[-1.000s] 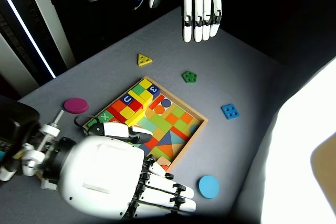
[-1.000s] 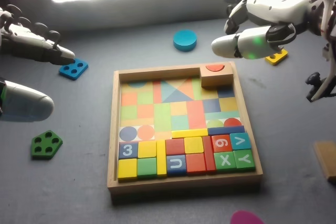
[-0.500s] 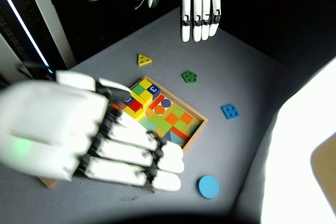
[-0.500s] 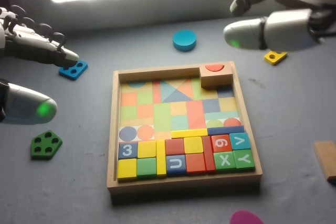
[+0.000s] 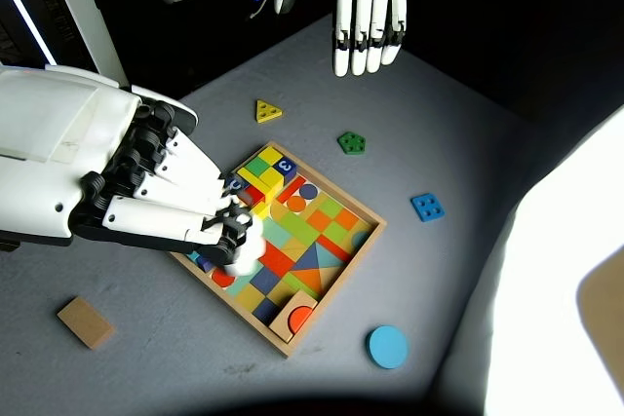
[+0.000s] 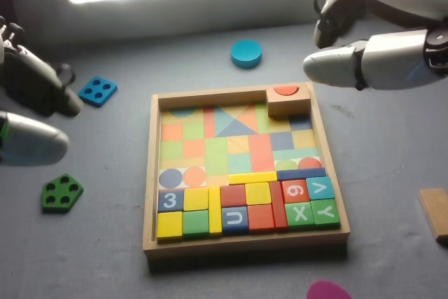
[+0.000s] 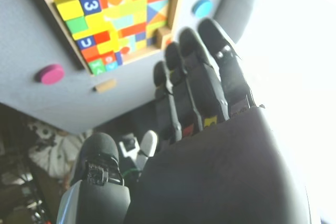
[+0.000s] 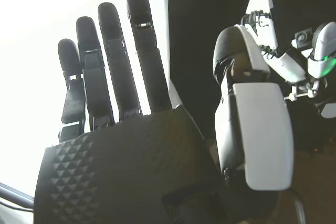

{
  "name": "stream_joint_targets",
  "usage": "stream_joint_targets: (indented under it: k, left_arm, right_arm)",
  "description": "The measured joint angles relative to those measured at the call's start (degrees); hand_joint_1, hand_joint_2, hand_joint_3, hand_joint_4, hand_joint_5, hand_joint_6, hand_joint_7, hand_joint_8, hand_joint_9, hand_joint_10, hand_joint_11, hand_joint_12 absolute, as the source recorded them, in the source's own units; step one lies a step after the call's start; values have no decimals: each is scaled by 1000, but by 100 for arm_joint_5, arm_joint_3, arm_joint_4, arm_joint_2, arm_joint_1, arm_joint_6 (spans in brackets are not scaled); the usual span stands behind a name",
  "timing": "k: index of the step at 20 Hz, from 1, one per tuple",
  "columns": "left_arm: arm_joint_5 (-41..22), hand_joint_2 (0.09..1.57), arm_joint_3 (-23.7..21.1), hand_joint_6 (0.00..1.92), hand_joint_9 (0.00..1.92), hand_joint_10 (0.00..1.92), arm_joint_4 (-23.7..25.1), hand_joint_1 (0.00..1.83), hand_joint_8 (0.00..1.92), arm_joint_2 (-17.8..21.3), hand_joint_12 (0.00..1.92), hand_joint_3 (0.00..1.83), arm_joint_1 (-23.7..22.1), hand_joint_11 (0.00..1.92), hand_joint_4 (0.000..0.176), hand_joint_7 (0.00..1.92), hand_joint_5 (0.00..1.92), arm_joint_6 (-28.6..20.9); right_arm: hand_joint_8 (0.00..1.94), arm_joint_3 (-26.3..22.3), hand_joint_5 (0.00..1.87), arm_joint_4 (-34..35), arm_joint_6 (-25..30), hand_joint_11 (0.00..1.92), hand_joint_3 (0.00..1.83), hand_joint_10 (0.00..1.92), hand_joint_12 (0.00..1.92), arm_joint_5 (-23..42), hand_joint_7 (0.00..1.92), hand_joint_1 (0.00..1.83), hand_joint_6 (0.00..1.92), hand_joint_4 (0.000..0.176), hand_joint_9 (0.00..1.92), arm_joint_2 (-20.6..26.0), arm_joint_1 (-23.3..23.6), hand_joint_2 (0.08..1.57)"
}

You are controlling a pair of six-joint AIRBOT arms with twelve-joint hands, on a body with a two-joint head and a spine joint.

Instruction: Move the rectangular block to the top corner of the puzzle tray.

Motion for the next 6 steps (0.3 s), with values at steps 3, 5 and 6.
stream_joint_targets:
  k: [3, 5, 6]
  left_arm:
    - [-13, 1266, -4, 46, 688, 1207, 2, 217, 667, 0, 1527, 0, -33, 486, 0, 884, 1024, 2]
    - [24, 1256, -4, 405, 701, 1317, 0, 230, 1057, 0, 1565, 0, -37, 513, 0, 760, 884, 2]
    - [15, 1247, -4, 633, 711, 1318, 0, 258, 1032, 0, 1568, 0, -35, 528, 0, 769, 795, 2]
  right_arm:
    - [1518, 4, 663, 4, -50, 479, 2, 1825, 1921, -42, 792, 158, 1423, 0, 626, 0, -55, 1227]
    - [1553, 4, 635, -13, -55, 453, 1, 1880, 1921, -28, 797, 148, 1525, 0, 619, 0, -63, 1227]
    - [1550, 4, 637, -20, -31, 433, 0, 1870, 1921, -20, 790, 150, 1528, 0, 610, 0, -79, 1225]
